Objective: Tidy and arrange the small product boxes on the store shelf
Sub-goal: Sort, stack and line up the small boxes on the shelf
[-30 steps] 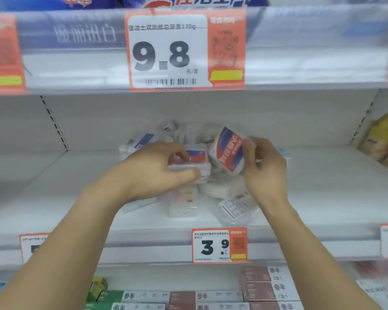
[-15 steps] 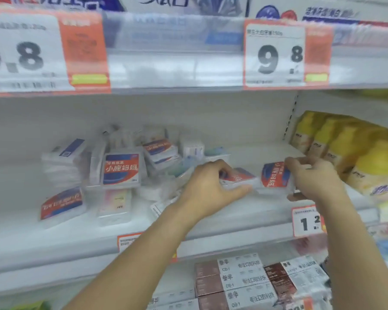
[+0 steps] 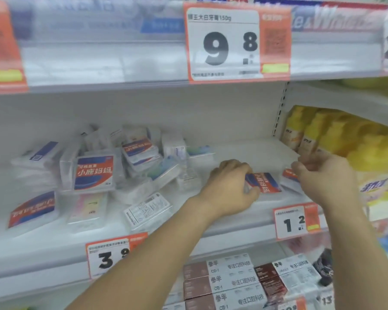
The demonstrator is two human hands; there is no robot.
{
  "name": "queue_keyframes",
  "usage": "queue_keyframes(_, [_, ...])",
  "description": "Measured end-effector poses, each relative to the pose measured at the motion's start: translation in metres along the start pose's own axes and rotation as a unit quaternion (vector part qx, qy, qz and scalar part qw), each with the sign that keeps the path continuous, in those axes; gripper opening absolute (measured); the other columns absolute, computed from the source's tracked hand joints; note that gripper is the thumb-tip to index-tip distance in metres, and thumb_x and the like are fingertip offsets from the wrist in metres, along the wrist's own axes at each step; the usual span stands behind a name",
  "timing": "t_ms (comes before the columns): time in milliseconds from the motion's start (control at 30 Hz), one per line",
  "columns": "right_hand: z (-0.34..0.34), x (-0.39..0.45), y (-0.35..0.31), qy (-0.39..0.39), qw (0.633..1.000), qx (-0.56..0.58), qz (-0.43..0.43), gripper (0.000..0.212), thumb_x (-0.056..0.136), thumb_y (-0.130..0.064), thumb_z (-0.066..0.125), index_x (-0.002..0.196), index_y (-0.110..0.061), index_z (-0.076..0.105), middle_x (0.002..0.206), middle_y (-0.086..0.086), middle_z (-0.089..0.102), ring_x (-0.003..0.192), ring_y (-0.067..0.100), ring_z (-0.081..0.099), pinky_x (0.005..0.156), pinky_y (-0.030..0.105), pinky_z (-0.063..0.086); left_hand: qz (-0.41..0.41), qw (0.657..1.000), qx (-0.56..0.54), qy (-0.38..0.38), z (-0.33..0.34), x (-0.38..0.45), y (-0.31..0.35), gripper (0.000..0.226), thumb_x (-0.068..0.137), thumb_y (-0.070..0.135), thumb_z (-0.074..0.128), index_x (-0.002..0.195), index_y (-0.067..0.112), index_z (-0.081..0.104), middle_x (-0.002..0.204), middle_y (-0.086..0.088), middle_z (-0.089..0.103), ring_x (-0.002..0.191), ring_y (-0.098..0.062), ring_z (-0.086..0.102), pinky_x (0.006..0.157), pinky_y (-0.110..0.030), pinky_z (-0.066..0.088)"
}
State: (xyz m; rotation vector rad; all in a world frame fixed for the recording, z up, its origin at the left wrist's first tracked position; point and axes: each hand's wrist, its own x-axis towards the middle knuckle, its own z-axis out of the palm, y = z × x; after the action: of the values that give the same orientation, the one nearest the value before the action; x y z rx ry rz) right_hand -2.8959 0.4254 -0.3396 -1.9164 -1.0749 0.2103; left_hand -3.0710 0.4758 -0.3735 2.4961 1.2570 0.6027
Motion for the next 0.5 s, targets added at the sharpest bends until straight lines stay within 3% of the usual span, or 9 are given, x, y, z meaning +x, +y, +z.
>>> queue_keyframes(100, [0.016, -0.014, -0.025, -0.033, 0.998, 0.020, -0.051, 0.013, 0.087, -0.019, 0.065, 0.095, -0.014, 0.074, 0.083, 0.002, 0.068, 0.087, 0.021, 0.063, 0.075, 0.027, 0.042, -0.023, 0.996, 0.073, 0.039, -0.033, -0.029, -0.026, 0.040, 0.089, 0.041, 0.056, 0.120, 0.016, 0.061, 0.121, -0.005, 0.060, 0.117, -0.024, 0.049, 0.098, -0.038, 0.041])
queue_keyframes(233, [0.050, -0.038, -0.059, -0.127, 0.987, 0.049, -0.087, 0.012, 0.087, -0.024, 0.067, 0.093, -0.016, 0.074, 0.086, 0.002, 0.072, 0.089, 0.023, 0.066, 0.074, 0.026, 0.044, -0.046, 0.983, 0.165, 0.060, -0.073, -0.071, -0.067, 0.039, 0.089, 0.044, 0.053, 0.118, 0.019, 0.061, 0.121, -0.002, 0.059, 0.118, -0.022, 0.049, 0.097, -0.035, 0.040])
queue_keyframes(333, [0.083, -0.060, -0.081, -0.181, 0.975, 0.061, -0.116, 0.010, 0.087, -0.022, 0.067, 0.090, -0.016, 0.074, 0.081, 0.001, 0.072, 0.087, 0.023, 0.067, 0.069, 0.023, 0.043, -0.061, 0.977, 0.198, 0.039, -0.091, -0.103, -0.097, 0.045, 0.090, 0.047, 0.050, 0.128, 0.024, 0.055, 0.131, 0.002, 0.054, 0.123, -0.019, 0.046, 0.099, -0.035, 0.040])
queue_keyframes(500, [0.132, -0.095, -0.107, -0.266, 0.936, 0.025, -0.228, 0.019, 0.087, -0.031, 0.067, 0.105, -0.023, 0.071, 0.105, -0.002, 0.067, 0.091, 0.008, 0.056, 0.073, 0.015, 0.035, -0.019, 0.985, 0.168, 0.032, -0.097, -0.141, -0.124, 0.039, 0.090, 0.044, 0.052, 0.128, 0.033, 0.051, 0.132, 0.010, 0.051, 0.116, -0.016, 0.050, 0.098, -0.033, 0.042])
